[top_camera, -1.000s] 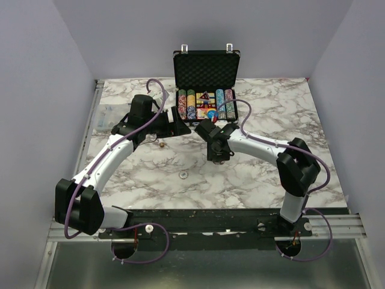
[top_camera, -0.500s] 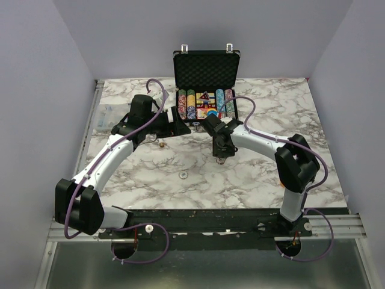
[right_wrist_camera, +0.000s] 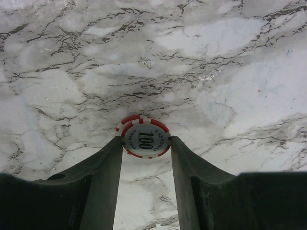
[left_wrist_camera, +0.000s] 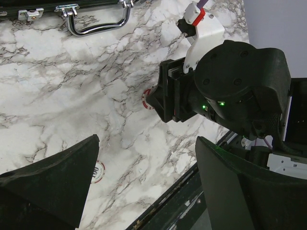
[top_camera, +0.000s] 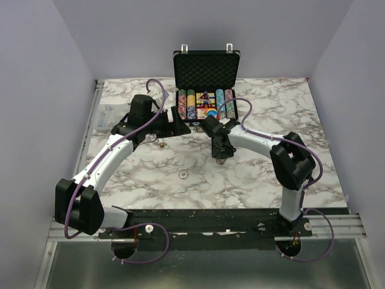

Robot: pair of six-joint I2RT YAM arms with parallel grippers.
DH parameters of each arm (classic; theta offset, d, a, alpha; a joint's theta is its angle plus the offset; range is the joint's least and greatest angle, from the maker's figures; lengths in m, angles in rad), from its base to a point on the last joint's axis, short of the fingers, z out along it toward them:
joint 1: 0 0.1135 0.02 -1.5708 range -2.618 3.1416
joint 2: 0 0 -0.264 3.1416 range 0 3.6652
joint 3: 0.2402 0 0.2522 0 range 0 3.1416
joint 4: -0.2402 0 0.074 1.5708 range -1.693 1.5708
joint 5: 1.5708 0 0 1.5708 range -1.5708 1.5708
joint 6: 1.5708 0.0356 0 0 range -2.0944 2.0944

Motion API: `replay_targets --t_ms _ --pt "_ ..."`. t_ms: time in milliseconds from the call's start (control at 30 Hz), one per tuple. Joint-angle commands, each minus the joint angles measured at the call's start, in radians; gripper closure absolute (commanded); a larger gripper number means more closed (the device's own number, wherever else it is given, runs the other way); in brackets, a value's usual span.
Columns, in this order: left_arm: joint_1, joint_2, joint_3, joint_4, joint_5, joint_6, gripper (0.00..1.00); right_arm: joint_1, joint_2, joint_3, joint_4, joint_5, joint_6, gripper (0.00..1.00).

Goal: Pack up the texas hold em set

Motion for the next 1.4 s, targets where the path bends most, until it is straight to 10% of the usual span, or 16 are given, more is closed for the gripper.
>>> replay_targets --t_ms 0,867,1367 --pt "-0.004 -0.002 0.009 0.009 0.014 -0.003 0.19 -0.004 0.021 0.029 0.024 -0.022 -0.009 0.54" --pt "0.001 -0.015 0.011 0.002 0.000 0.004 0.18 0.107 -0.059 -0.016 0.212 -0.255 -0.077 0.31" --pt "0.031 -0.028 0.054 -0.137 -0.308 -0.095 0.09 0.318 0.153 0.190 0.139 -0.200 -0.099 0.28"
